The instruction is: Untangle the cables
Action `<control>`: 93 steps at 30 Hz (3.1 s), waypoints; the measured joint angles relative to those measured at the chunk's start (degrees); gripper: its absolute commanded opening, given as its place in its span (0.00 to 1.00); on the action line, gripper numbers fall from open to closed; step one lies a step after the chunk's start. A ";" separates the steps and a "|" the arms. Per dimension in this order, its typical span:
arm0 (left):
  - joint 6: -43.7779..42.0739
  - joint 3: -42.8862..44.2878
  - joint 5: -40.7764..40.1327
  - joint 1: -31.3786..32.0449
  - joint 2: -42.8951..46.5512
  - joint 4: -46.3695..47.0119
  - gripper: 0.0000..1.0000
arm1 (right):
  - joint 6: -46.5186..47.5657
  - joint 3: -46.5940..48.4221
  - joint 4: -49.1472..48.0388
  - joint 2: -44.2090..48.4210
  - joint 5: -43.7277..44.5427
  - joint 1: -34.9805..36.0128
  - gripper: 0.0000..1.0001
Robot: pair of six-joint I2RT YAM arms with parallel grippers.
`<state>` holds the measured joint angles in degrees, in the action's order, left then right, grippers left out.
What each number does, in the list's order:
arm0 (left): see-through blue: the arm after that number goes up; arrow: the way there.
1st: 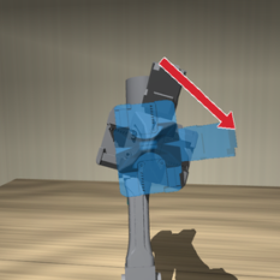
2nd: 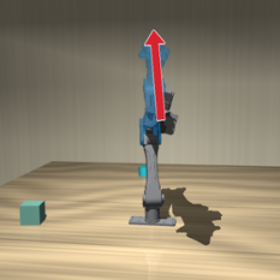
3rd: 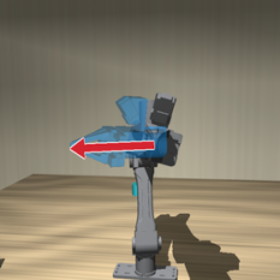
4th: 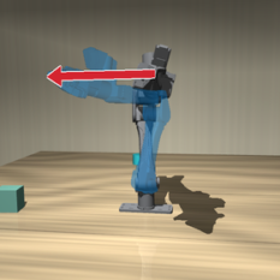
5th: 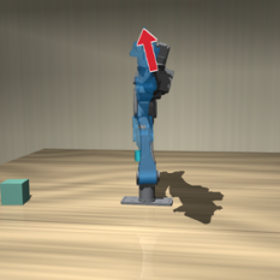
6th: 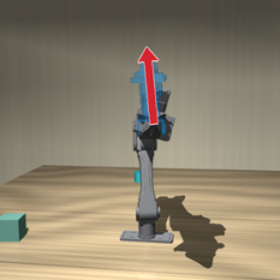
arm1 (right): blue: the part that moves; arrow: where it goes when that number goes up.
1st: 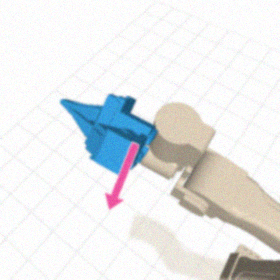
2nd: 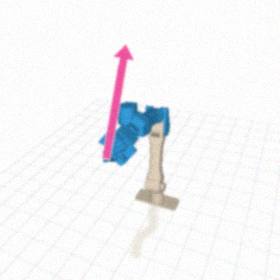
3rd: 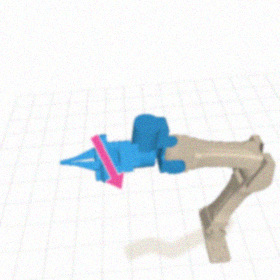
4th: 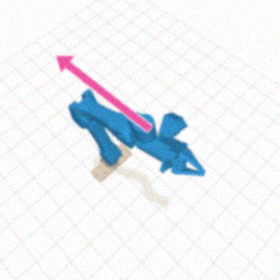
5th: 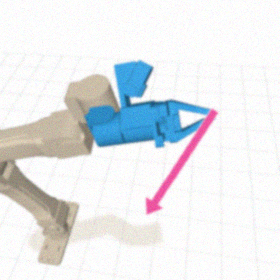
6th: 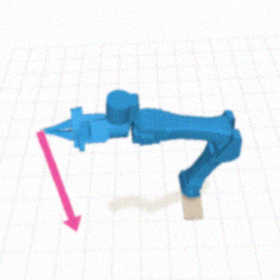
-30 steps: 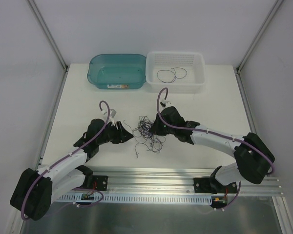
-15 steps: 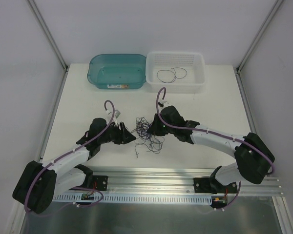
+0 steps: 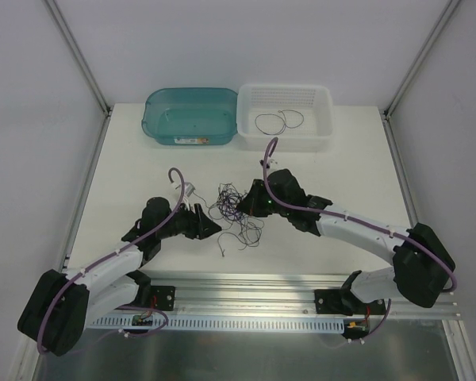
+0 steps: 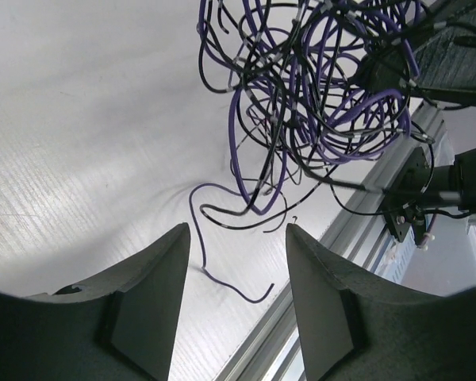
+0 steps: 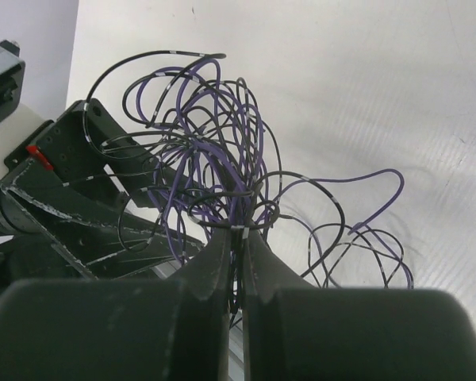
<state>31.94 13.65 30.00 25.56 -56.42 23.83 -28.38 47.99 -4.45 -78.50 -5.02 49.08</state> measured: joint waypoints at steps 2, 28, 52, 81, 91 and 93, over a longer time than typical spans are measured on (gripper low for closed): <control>-0.09 -0.68 -0.04 0.00 1.42 0.52 0.52 | -0.37 0.00 -0.17 0.52 -0.04 -0.15 0.01; 9.42 -3.87 -8.48 0.39 4.39 11.10 0.11 | -6.67 -2.91 -7.80 3.02 -2.69 -0.31 0.01; 8.15 11.76 -31.15 1.86 19.10 -31.41 0.00 | 2.19 -6.27 19.67 17.09 20.65 -12.41 0.01; -15.32 52.35 -49.11 -20.13 5.11 -58.25 0.00 | 11.54 -10.29 33.29 25.46 10.43 -42.42 0.01; -19.58 36.92 -41.79 -20.41 7.63 -52.96 0.00 | 15.50 -10.38 34.77 20.90 8.37 -42.07 0.44; -19.89 33.07 -37.97 -20.41 8.28 -51.45 0.00 | 16.28 -10.38 35.01 20.46 8.00 -40.54 0.64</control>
<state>12.05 46.72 -7.97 5.15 -48.14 -27.62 -12.10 37.60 30.57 -58.04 2.98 8.54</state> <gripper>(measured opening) 0.007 0.459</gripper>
